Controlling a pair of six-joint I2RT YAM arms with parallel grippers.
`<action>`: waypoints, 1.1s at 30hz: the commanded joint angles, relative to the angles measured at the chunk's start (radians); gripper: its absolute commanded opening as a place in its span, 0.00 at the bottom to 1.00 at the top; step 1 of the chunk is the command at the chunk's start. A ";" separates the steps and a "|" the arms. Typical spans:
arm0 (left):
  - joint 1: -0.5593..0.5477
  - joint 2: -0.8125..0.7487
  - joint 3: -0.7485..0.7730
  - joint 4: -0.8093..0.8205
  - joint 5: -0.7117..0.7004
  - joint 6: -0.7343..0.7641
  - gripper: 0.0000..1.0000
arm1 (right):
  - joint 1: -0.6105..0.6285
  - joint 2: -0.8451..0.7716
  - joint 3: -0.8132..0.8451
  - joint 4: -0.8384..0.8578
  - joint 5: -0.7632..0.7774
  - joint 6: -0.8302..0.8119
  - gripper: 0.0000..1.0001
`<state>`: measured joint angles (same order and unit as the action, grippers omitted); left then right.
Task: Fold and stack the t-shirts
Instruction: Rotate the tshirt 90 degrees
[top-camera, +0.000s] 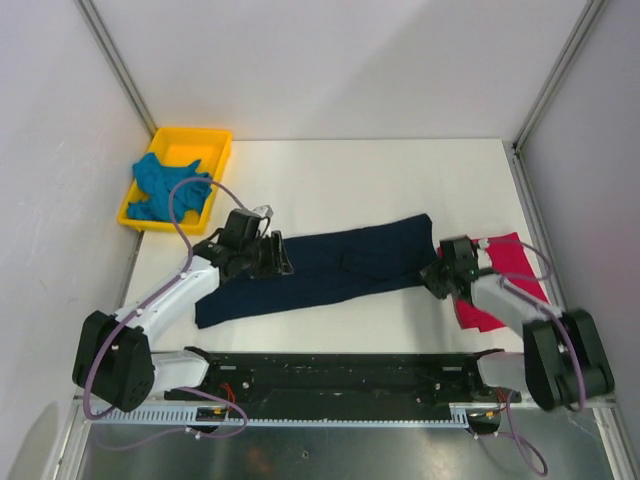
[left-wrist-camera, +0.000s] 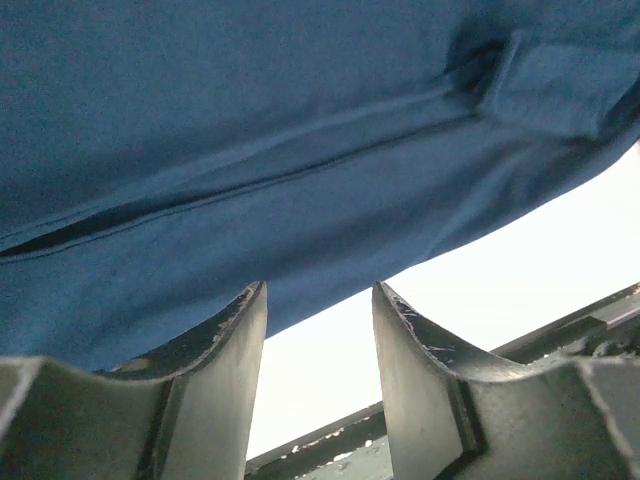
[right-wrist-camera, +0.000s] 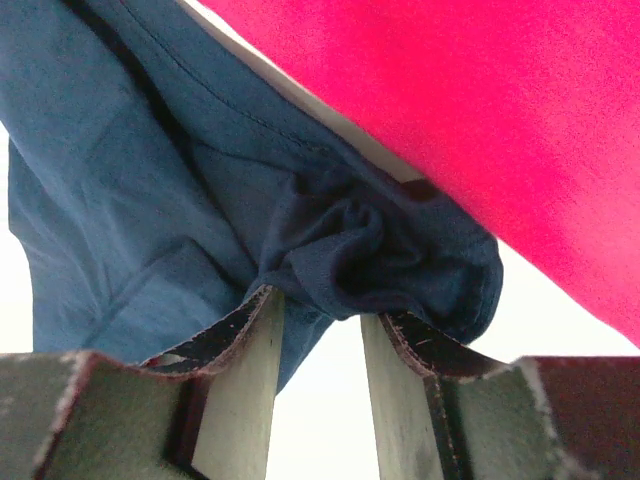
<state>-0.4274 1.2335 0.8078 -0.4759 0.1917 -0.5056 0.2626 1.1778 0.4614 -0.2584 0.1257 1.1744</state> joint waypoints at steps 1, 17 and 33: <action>0.013 0.001 -0.014 -0.013 -0.023 0.041 0.51 | -0.074 0.266 0.179 0.164 -0.064 -0.190 0.41; 0.011 0.235 0.056 -0.068 -0.119 0.069 0.47 | -0.143 1.227 1.379 -0.122 -0.270 -0.567 0.47; -0.184 0.373 0.055 -0.091 -0.166 -0.031 0.37 | -0.176 1.084 1.450 -0.261 -0.201 -0.640 0.62</action>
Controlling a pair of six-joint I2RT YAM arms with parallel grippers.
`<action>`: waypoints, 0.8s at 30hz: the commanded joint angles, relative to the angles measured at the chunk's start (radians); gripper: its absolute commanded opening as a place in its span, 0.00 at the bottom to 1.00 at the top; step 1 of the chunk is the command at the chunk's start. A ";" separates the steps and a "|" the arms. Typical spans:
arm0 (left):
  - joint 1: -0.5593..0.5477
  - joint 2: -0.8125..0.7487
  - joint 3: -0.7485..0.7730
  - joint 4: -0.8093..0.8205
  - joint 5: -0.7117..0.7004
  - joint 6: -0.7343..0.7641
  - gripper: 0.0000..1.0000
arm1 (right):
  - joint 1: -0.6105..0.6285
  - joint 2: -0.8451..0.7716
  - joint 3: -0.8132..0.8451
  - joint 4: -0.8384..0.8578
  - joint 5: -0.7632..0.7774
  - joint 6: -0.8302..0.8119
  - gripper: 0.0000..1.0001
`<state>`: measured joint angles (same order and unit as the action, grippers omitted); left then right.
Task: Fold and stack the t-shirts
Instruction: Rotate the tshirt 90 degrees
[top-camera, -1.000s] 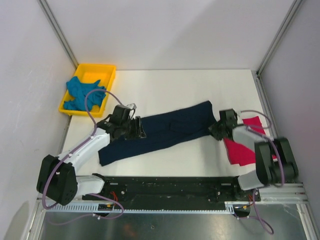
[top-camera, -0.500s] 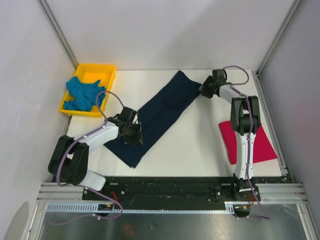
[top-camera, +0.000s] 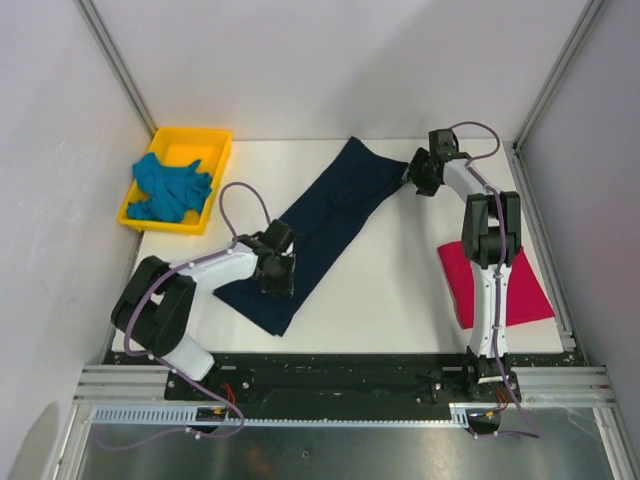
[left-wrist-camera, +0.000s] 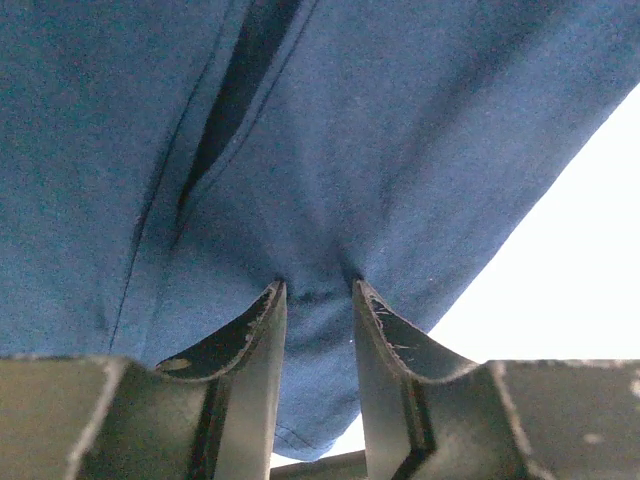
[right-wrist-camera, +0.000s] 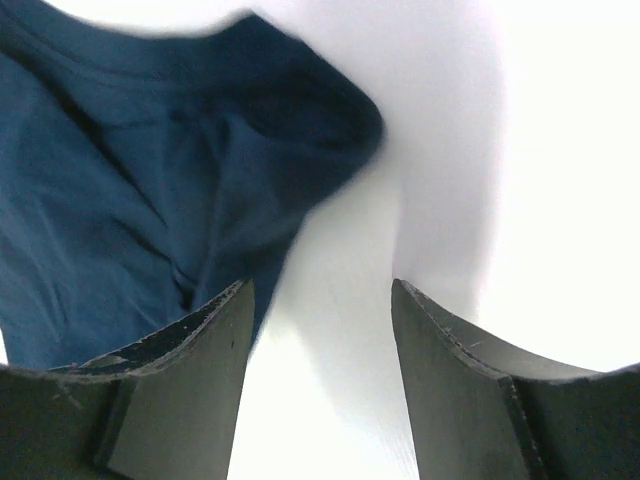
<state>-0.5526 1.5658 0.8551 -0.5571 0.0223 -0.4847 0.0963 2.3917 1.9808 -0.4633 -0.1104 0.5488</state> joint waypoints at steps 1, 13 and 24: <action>-0.075 0.048 0.012 -0.009 0.008 -0.060 0.37 | -0.009 -0.145 -0.094 -0.049 0.031 -0.008 0.62; -0.319 0.208 0.217 -0.008 0.096 -0.183 0.36 | -0.024 -0.224 -0.211 -0.022 0.040 0.003 0.60; -0.455 0.355 0.500 -0.007 0.152 -0.228 0.40 | -0.021 -0.378 -0.301 -0.082 0.006 -0.013 0.59</action>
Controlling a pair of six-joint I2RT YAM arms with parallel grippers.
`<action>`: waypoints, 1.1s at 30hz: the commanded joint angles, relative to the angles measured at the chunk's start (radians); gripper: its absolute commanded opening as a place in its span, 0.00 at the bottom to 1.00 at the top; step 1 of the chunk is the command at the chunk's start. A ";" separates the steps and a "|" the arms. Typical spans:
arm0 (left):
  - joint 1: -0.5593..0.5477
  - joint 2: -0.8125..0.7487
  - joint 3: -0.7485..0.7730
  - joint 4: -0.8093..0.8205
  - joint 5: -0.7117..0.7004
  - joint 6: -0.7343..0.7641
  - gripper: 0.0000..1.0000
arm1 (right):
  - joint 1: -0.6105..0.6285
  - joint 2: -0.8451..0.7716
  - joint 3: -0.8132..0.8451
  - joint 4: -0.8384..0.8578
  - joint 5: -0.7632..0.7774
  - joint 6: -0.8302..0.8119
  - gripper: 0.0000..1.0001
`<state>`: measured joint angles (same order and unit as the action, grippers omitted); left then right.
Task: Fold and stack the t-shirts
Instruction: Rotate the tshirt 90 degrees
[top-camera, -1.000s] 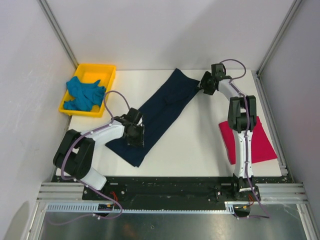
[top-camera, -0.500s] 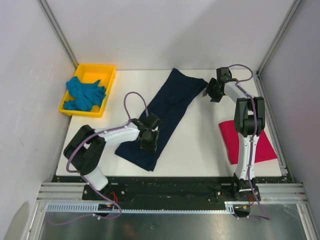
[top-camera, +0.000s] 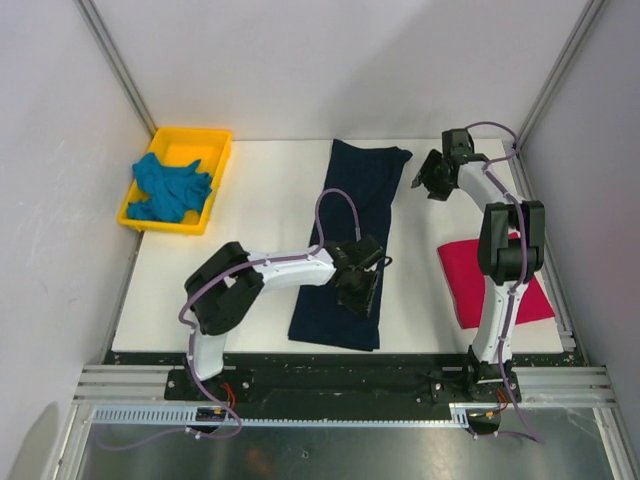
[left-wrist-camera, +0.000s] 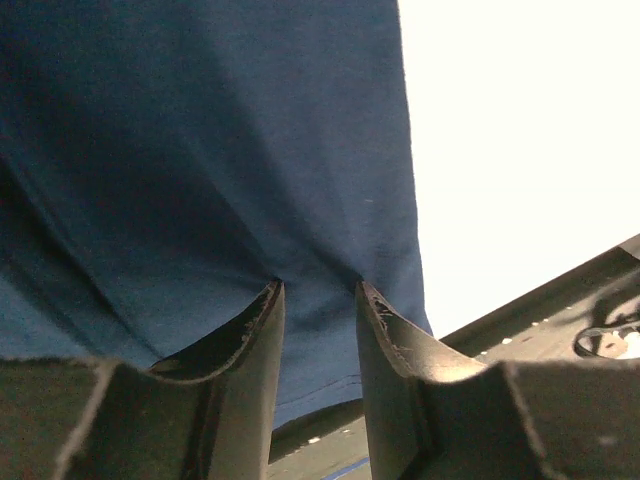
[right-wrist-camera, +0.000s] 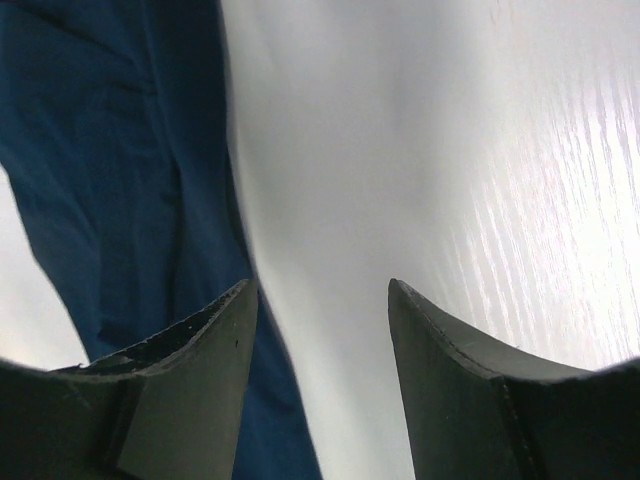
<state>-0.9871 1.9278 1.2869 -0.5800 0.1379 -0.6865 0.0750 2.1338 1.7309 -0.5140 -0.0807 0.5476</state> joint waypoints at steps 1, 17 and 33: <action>-0.019 -0.029 0.070 0.016 0.027 -0.019 0.42 | 0.003 -0.151 -0.079 -0.033 -0.028 -0.010 0.59; 0.209 -0.670 -0.406 0.017 -0.122 -0.055 0.43 | 0.386 -0.820 -0.835 -0.017 -0.009 0.184 0.55; 0.261 -0.821 -0.654 0.015 -0.194 -0.096 0.41 | 0.882 -1.003 -1.077 -0.108 0.165 0.521 0.50</action>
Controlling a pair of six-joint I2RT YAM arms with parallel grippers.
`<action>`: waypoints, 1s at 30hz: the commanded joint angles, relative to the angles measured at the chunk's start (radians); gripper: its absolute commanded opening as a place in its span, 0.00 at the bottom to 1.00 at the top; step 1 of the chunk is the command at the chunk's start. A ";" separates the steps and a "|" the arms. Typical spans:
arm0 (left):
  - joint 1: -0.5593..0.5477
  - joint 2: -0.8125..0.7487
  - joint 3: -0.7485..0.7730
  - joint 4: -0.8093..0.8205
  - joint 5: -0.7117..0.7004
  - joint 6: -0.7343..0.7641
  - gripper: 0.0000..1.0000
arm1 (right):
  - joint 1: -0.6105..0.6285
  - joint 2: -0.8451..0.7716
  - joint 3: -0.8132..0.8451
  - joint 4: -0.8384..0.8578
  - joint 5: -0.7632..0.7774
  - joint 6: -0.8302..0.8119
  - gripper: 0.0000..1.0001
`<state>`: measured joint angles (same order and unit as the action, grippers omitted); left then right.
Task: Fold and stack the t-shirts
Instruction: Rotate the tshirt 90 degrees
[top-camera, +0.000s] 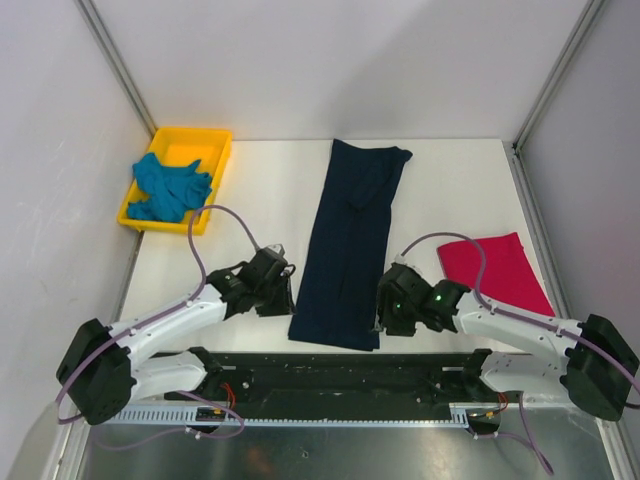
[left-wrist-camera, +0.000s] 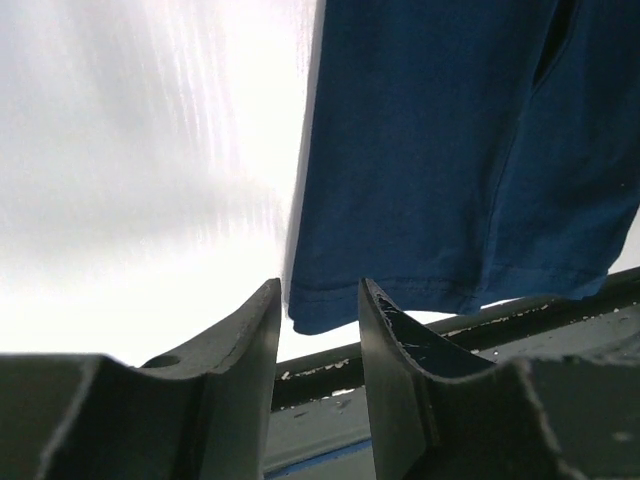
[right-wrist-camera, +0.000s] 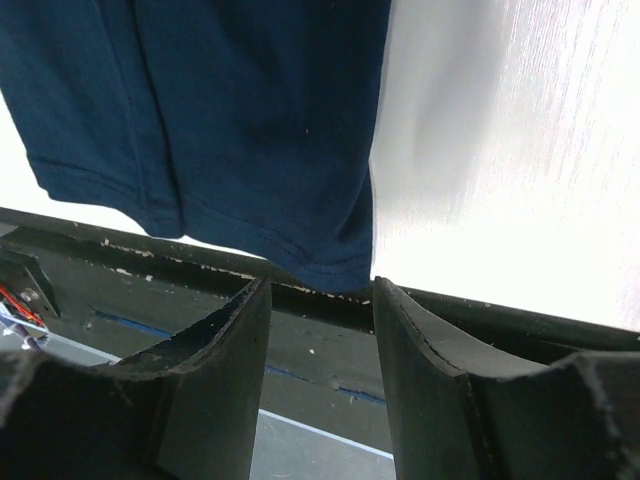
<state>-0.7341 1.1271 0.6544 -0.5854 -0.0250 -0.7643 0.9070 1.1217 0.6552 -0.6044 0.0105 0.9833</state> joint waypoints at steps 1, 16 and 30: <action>0.008 -0.017 -0.024 0.022 -0.028 -0.013 0.41 | 0.062 0.016 -0.002 -0.014 0.075 0.089 0.50; 0.006 0.057 -0.036 0.040 0.044 0.081 0.41 | 0.142 0.153 -0.008 0.076 0.052 0.106 0.48; -0.055 0.171 -0.027 0.087 0.164 0.150 0.42 | 0.118 0.141 -0.036 -0.001 0.080 0.082 0.14</action>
<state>-0.7506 1.2602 0.6178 -0.5323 0.0879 -0.6506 1.0546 1.3102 0.6430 -0.5495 0.0521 1.0714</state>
